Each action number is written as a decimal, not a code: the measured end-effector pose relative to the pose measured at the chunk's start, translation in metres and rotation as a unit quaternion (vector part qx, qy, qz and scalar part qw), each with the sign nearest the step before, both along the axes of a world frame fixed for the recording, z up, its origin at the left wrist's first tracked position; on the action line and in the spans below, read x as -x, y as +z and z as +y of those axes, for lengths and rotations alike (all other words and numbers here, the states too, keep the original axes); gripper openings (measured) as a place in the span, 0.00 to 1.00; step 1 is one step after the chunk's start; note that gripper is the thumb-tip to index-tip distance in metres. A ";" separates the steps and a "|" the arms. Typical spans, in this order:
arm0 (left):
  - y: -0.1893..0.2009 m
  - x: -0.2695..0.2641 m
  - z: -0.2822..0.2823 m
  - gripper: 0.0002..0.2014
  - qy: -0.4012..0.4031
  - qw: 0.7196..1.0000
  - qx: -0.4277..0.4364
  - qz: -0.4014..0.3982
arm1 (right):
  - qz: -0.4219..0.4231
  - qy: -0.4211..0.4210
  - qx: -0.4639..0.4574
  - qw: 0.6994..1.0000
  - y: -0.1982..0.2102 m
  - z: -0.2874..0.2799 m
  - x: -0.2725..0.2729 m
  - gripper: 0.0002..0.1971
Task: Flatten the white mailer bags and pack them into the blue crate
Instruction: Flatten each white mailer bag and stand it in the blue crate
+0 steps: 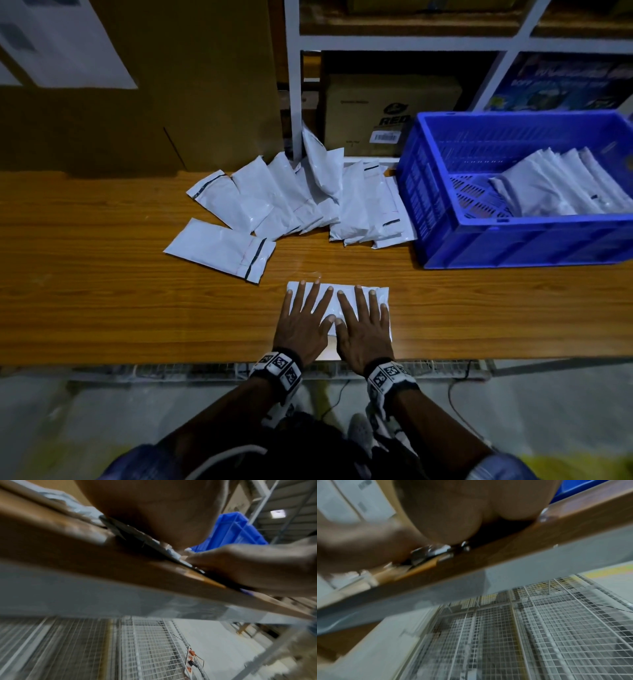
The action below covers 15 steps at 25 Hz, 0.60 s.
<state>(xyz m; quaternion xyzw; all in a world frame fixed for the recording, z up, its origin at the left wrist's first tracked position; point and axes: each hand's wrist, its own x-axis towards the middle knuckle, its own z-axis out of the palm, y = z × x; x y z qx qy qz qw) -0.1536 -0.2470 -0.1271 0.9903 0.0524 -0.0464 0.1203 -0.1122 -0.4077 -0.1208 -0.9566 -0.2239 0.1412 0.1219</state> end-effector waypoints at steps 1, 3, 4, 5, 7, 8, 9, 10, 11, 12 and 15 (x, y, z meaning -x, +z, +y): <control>-0.003 0.001 0.001 0.30 0.001 1.000 0.008 0.003 | 0.011 0.007 0.000 1.000 0.000 -0.001 -0.002 0.30; -0.005 0.001 0.002 0.29 0.004 1.000 0.013 0.003 | 0.041 0.016 -0.012 0.999 0.003 -0.005 -0.009 0.30; -0.004 0.000 0.001 0.29 0.006 1.000 0.013 0.001 | 0.050 0.012 -0.020 0.998 0.006 -0.006 -0.013 0.30; -0.003 -0.001 0.001 0.30 0.010 1.000 0.014 0.001 | 0.046 0.001 -0.025 0.999 0.008 -0.008 -0.015 0.29; -0.003 -0.002 0.000 0.30 0.015 1.000 0.015 0.000 | 0.019 -0.033 -0.015 0.999 0.009 -0.011 -0.016 0.29; -0.003 -0.002 0.000 0.30 0.015 1.000 0.014 -0.002 | 0.015 -0.041 -0.003 0.999 0.008 -0.011 -0.014 0.30; -0.004 -0.002 0.000 0.30 0.015 1.000 0.013 -0.004 | 0.017 -0.043 0.007 0.999 0.006 -0.011 -0.013 0.31; -0.006 -0.001 0.000 0.30 0.015 1.000 0.013 -0.009 | 0.019 -0.043 0.015 0.999 0.006 -0.010 -0.011 0.31; -0.007 -0.001 0.000 0.30 0.017 1.000 0.014 -0.015 | 0.019 -0.043 0.022 0.999 0.005 -0.008 -0.010 0.31; -0.007 0.000 -0.001 0.30 0.022 0.999 0.015 -0.021 | 0.019 -0.044 0.026 0.999 0.005 -0.006 -0.010 0.31; -0.001 0.000 -0.007 0.30 0.006 0.999 0.003 -0.044 | 0.027 -0.045 0.027 0.998 0.006 -0.005 -0.012 0.31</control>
